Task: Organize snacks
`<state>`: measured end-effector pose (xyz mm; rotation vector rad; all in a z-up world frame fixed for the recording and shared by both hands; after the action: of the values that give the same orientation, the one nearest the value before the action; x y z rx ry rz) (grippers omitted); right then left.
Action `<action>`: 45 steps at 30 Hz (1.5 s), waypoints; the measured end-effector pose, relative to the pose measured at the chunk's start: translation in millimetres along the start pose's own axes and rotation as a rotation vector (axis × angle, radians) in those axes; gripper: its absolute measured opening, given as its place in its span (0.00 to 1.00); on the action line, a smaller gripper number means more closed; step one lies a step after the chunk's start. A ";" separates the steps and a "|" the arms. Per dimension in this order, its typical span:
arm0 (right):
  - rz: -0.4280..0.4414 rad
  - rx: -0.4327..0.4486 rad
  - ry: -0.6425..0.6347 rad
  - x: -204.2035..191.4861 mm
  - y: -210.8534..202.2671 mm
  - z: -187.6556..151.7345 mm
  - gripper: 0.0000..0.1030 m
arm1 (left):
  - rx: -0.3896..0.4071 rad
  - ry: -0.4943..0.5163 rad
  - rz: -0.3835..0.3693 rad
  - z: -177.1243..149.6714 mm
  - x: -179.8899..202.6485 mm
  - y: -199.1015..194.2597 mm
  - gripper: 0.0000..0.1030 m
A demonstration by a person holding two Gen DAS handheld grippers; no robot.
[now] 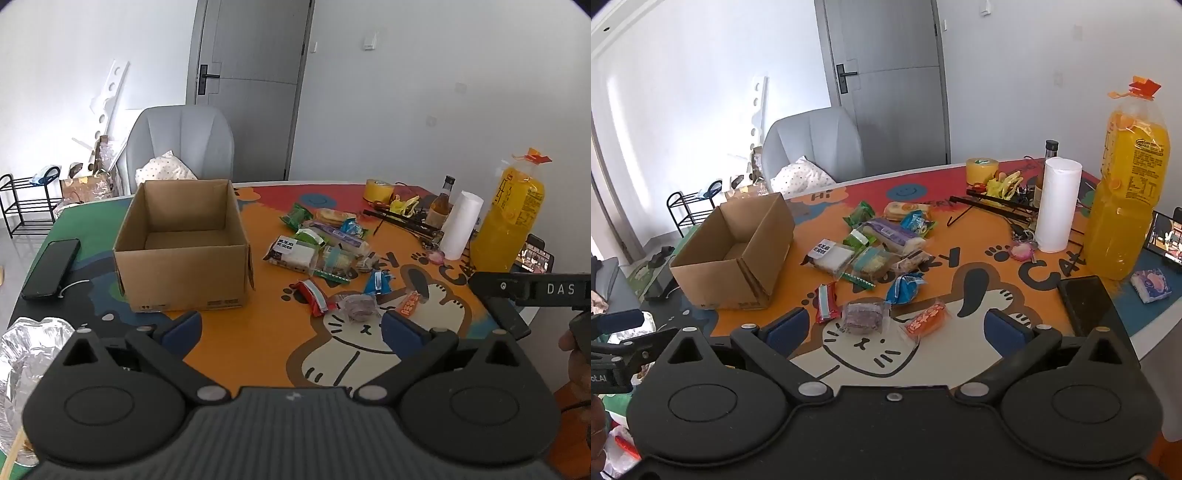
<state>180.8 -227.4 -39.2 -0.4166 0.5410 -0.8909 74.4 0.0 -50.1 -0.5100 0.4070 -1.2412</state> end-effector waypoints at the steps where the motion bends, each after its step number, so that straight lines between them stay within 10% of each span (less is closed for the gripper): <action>1: 0.000 0.001 -0.001 0.1 -0.2 0.1 1.00 | -0.005 0.004 0.004 0.6 -0.1 0.4 1.00; 45: 0.028 -0.022 -0.014 4.5 9.5 -2.9 1.00 | -0.037 0.002 0.010 2.5 4.2 9.2 1.00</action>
<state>187.2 -226.0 -47.9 -0.4340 0.5429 -0.8550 84.1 -1.5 -53.4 -0.5376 0.4338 -1.2269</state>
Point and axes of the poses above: each gripper's, at about its wrist camera, not at the fingertips, and y roughly the way its jaws point, x to its right, z to its top, the point moved 9 cm from there along y, roughly the way its jaws point, and after that the axes turned 14 degrees about z, right-handed, at the moved point
